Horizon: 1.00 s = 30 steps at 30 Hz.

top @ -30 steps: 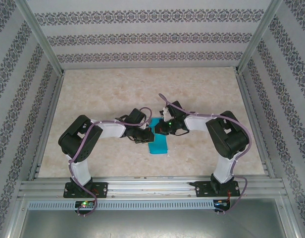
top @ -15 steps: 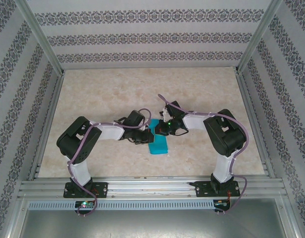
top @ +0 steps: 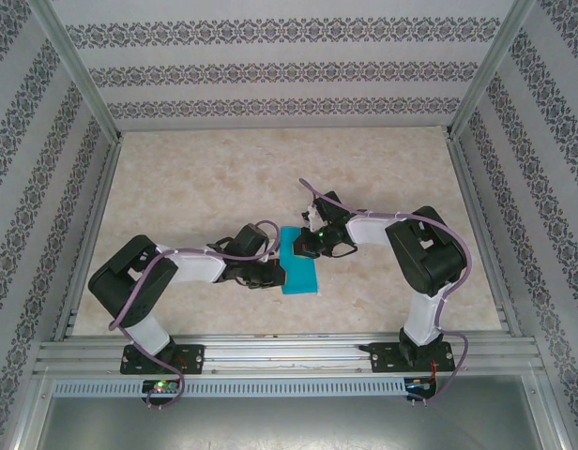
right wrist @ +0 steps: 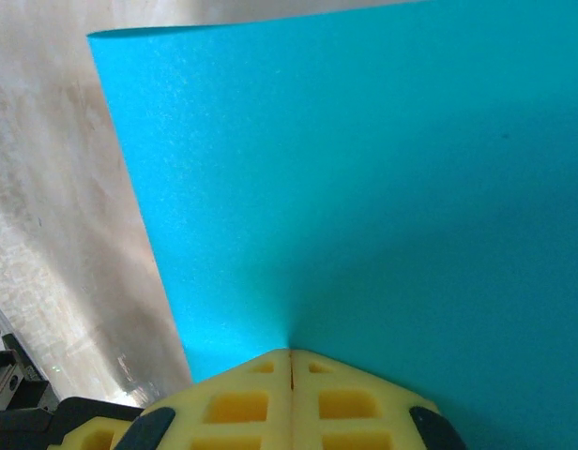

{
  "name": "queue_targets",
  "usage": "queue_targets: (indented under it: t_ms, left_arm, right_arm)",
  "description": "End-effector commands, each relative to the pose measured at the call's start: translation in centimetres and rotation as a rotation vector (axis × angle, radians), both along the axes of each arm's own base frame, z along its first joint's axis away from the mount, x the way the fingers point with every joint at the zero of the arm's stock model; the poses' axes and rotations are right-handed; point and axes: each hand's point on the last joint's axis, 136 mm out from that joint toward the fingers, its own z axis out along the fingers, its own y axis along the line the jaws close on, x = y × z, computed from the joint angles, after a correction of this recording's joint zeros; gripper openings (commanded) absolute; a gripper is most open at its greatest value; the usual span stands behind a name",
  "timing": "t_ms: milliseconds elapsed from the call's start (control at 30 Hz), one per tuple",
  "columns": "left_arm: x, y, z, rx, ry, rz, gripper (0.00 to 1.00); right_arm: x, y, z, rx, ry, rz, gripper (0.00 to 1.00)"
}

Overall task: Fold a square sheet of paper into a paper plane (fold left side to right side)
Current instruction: First fold the square sheet of paper in half at the center of the table.

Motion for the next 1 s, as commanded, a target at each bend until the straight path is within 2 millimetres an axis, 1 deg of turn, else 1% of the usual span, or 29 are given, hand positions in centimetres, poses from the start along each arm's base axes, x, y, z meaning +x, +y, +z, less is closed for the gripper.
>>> queue_targets:
  t_ms: [0,267,400,700,967]
  left_arm:
    - [-4.8,2.2,-2.6,0.108,0.175,-0.013,0.10]
    - [-5.6,1.6,-2.4,0.113,0.171,-0.031,0.10]
    - [-6.5,1.8,-2.7,0.143,0.178,-0.046,0.10]
    - [-7.7,1.6,-2.7,0.178,0.177,-0.074,0.10]
    - [-8.0,1.2,-2.3,0.163,0.169,-0.072,0.11]
  right_arm:
    - [-0.8,-3.8,-4.3,-0.192,0.071,-0.061,0.00]
    - [-1.0,-3.9,-4.4,-0.195,0.076,-0.060,0.00]
    - [-1.1,-3.9,-4.5,-0.197,0.078,-0.058,0.00]
    - [-1.1,-4.0,-4.7,-0.205,0.083,-0.062,0.00]
    - [-1.2,-4.0,-4.7,-0.204,0.086,-0.060,0.00]
